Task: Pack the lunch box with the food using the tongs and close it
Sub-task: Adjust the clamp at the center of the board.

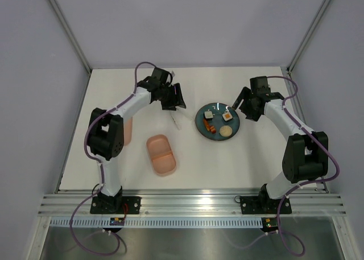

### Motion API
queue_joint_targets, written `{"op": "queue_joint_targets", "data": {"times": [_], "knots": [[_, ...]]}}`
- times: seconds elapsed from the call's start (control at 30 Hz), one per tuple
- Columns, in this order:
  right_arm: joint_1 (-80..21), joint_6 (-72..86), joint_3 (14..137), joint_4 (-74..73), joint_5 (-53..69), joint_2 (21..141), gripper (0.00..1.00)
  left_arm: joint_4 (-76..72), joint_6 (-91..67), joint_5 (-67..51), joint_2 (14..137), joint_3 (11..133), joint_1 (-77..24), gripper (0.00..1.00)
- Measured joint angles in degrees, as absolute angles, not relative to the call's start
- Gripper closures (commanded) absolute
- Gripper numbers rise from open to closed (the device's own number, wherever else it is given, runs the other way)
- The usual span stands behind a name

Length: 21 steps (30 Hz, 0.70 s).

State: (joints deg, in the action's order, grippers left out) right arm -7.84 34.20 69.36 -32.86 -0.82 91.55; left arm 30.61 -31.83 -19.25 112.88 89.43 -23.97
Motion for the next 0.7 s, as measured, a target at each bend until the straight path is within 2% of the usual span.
{"op": "queue_joint_targets", "data": {"times": [0.17, 0.37, 0.5, 0.7], "knots": [[-7.84, 34.20, 69.30, -32.88, -0.82, 91.31, 0.20, 32.23, -28.14, -15.68, 116.22, 101.01, -23.14, 0.40], [-7.84, 34.20, 68.95, -32.91, -0.82, 90.37, 0.20, 35.20, -26.87, -15.70, 134.52, 125.84, -22.48, 0.38], [-7.84, 34.20, 68.75, -33.01, -0.82, 89.45, 0.20, 38.04, -27.33, -15.79, 140.27, 127.66, -21.98, 0.37], [-7.84, 34.20, 68.42, -33.04, -0.82, 88.55, 0.20, 40.84, -28.42, -15.77, 141.60, 126.10, -20.91, 0.35]]}}
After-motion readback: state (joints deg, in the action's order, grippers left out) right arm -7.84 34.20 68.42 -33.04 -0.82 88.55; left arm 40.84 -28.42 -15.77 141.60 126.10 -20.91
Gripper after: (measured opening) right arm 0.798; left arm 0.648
